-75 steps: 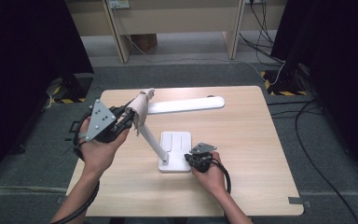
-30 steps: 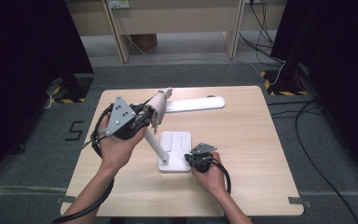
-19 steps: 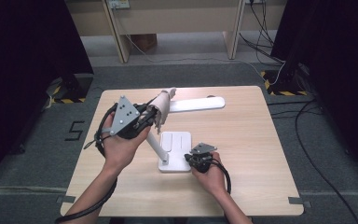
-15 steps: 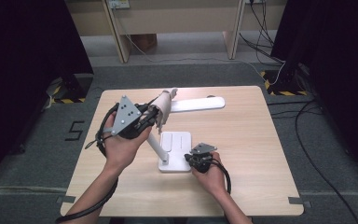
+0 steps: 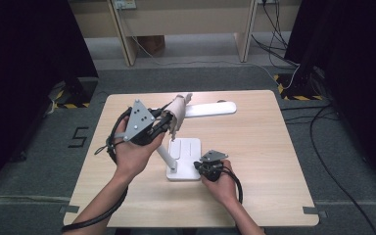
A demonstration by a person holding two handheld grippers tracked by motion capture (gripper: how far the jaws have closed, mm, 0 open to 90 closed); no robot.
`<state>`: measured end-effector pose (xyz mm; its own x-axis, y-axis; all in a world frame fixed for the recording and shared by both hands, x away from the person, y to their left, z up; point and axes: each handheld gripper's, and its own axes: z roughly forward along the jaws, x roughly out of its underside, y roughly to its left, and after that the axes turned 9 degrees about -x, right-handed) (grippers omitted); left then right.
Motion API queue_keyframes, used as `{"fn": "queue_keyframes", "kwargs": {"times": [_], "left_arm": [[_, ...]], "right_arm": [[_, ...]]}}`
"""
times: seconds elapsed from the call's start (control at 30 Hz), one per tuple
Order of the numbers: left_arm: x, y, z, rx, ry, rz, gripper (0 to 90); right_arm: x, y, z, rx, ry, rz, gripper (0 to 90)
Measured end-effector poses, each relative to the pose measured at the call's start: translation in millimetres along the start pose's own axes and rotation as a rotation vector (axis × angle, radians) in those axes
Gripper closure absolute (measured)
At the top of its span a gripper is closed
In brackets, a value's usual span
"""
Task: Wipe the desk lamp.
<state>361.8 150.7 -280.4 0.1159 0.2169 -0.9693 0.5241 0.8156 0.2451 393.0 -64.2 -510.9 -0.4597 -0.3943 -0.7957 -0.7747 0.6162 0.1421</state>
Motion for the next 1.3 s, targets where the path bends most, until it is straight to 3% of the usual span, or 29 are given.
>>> {"fn": "queue_keyframes", "kwargs": {"times": [1.3], "left_arm": [[-9.8, -24.8, 22.0, 0.044, 0.012, 0.011, 82.0]], "right_arm": [[0.6, -0.2, 0.6, -0.003, -0.009, 0.004, 90.0]]}}
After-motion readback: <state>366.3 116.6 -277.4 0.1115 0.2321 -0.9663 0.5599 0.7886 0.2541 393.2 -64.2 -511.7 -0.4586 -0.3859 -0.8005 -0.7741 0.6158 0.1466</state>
